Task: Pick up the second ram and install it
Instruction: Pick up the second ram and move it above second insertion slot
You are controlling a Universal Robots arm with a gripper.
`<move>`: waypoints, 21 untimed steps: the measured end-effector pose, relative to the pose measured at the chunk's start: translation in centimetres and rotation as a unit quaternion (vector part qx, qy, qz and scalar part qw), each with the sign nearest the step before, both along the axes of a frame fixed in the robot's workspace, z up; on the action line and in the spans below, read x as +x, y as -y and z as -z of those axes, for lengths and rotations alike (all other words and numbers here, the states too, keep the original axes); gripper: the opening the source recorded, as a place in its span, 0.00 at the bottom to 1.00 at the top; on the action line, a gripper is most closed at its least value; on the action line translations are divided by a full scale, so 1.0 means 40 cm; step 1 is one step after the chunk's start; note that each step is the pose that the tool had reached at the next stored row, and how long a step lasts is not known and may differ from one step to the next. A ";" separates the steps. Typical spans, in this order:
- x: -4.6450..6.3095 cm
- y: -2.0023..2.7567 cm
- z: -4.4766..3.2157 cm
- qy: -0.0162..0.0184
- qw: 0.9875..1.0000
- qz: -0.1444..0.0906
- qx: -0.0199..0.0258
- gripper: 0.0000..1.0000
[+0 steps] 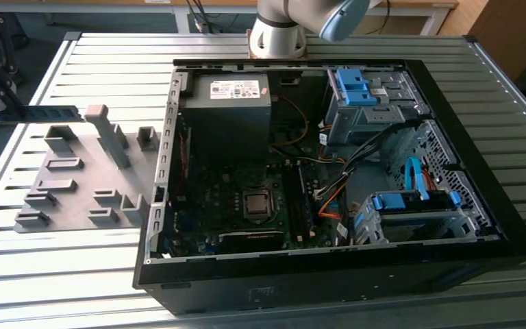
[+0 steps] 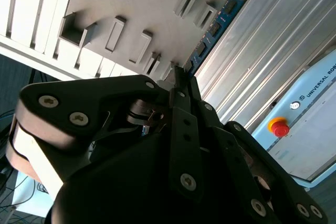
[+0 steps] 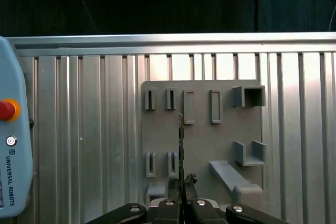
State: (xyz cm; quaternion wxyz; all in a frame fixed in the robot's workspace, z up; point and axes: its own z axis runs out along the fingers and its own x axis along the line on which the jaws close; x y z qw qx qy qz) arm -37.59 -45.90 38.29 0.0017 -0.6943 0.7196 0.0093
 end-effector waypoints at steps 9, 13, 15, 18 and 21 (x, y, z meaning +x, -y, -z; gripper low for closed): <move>0.008 0.000 0.000 0.000 1.000 0.000 0.000 0.14; 0.012 0.000 0.000 0.000 1.000 0.000 0.000 0.14; 0.013 0.000 0.000 0.000 1.000 0.000 0.000 0.14; 0.016 0.000 0.000 0.000 1.000 0.000 0.000 0.14; 0.018 0.000 0.000 0.000 1.000 0.000 0.000 0.14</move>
